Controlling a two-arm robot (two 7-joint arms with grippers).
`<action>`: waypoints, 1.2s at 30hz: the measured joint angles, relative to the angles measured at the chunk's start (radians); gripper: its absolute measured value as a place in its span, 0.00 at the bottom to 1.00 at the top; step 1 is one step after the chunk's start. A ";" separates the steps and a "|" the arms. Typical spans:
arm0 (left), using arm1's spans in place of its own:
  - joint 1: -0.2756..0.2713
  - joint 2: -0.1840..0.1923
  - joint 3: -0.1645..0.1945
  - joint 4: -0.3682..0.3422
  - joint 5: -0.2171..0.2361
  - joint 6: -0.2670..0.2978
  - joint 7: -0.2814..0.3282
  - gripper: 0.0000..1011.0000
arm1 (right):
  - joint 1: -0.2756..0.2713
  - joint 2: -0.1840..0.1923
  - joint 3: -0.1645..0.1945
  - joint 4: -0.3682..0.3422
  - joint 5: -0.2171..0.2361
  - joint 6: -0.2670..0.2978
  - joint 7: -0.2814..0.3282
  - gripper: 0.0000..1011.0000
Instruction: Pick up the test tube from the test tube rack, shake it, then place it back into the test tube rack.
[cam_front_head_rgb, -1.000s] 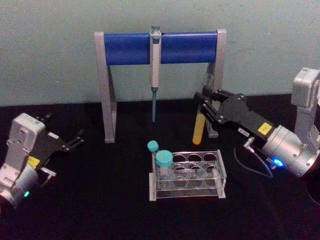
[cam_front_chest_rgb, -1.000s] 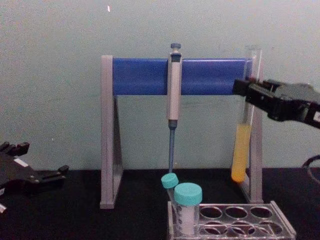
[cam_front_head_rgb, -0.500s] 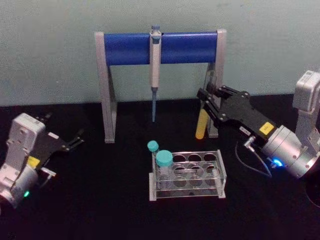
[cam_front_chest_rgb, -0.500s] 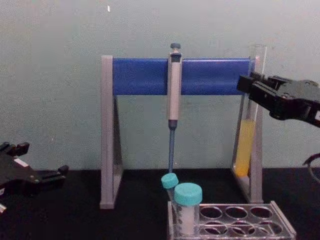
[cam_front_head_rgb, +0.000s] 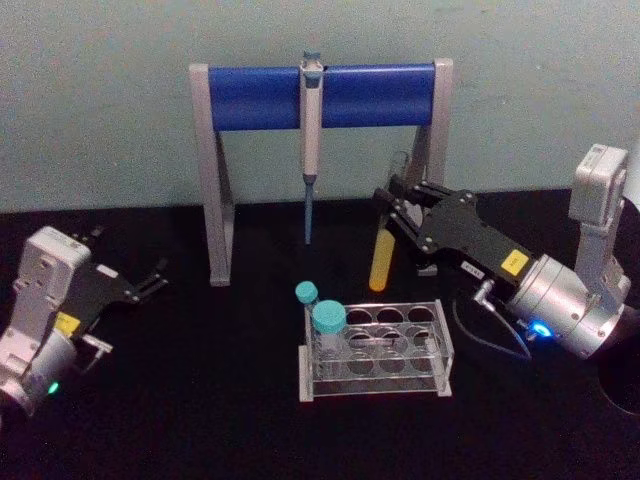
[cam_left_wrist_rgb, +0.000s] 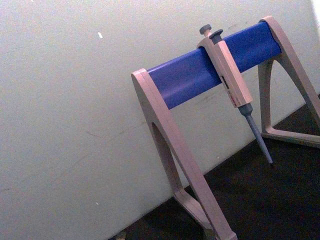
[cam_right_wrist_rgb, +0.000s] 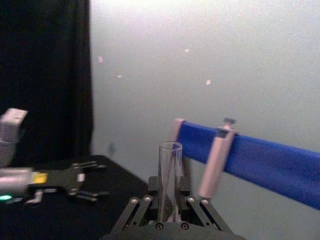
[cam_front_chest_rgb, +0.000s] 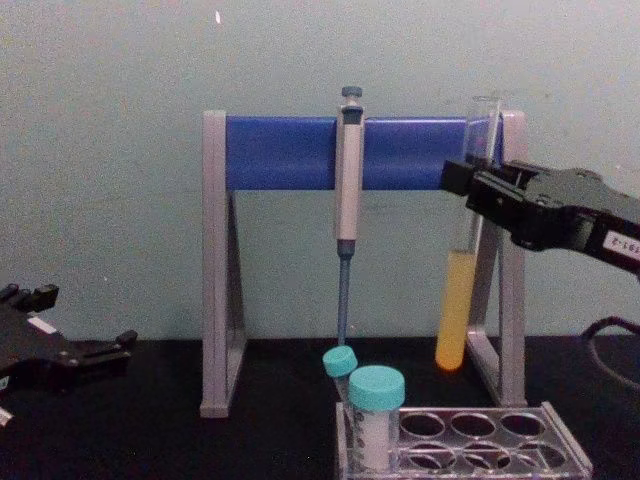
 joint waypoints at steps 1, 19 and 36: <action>0.000 0.000 0.000 0.000 0.000 0.000 0.000 0.99 | 0.002 0.004 -0.003 0.000 0.009 0.008 0.012 0.23; 0.000 0.000 0.000 0.000 0.000 0.000 0.000 0.99 | -0.034 0.223 -0.026 -0.145 -0.009 0.158 0.010 0.23; 0.000 0.000 0.000 0.000 0.000 0.000 0.000 0.99 | -0.059 0.084 0.019 -0.122 -0.211 0.023 -0.263 0.23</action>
